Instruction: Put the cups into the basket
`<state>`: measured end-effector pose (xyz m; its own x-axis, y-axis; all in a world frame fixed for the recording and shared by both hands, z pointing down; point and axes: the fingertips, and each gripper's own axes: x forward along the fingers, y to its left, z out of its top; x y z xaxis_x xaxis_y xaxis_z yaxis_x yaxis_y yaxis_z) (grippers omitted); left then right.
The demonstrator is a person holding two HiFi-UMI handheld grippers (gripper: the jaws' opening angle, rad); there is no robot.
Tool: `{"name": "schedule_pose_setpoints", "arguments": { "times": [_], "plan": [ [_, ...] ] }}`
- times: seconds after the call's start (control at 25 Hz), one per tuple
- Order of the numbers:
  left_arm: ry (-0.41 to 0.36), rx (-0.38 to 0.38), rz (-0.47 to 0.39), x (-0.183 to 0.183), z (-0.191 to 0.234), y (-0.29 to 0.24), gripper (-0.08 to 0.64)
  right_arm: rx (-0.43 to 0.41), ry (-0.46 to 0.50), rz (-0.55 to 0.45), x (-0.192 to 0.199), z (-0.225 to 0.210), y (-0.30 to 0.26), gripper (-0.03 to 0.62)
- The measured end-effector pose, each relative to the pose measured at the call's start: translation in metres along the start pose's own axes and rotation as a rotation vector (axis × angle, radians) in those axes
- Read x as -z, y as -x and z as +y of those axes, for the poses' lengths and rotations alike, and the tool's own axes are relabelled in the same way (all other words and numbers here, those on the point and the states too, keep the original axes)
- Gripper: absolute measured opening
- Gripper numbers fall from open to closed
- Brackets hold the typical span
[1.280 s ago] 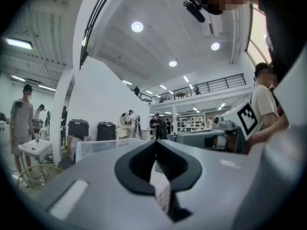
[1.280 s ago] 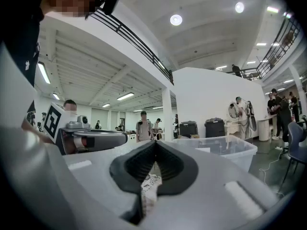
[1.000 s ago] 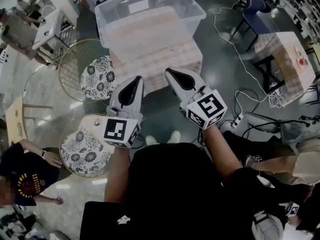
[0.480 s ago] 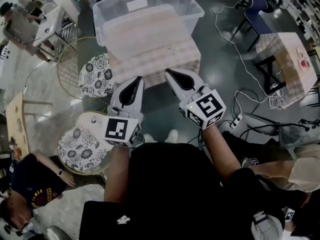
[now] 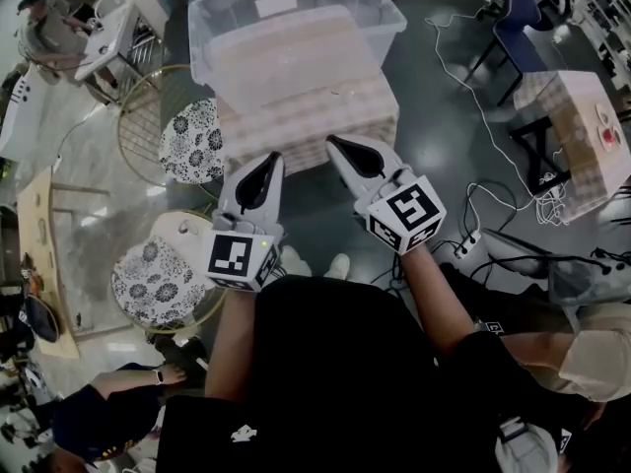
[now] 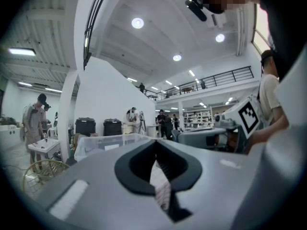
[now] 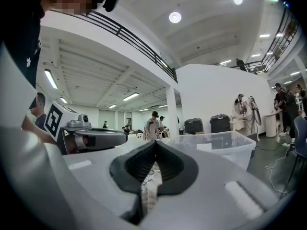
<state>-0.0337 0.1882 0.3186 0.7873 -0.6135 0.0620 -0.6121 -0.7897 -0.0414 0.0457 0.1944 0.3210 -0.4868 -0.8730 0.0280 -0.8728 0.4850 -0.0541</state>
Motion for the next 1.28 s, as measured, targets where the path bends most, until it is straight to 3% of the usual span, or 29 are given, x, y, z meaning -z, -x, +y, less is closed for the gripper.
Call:
{"name": "schedule_pose_setpoints", "arguments": {
  "times": [0.56,1.28],
  "plan": [
    [-0.006,-0.001,0.0,0.001,0.016,-0.028,0.006,0.009,0.003,0.015,0.002,-0.025,-0.017,0.002],
    [0.026,0.037,-0.001,0.002,0.114,-0.088,0.006,0.054,-0.01,0.036,-0.003,-0.071,-0.118,0.0]
  ]
}}
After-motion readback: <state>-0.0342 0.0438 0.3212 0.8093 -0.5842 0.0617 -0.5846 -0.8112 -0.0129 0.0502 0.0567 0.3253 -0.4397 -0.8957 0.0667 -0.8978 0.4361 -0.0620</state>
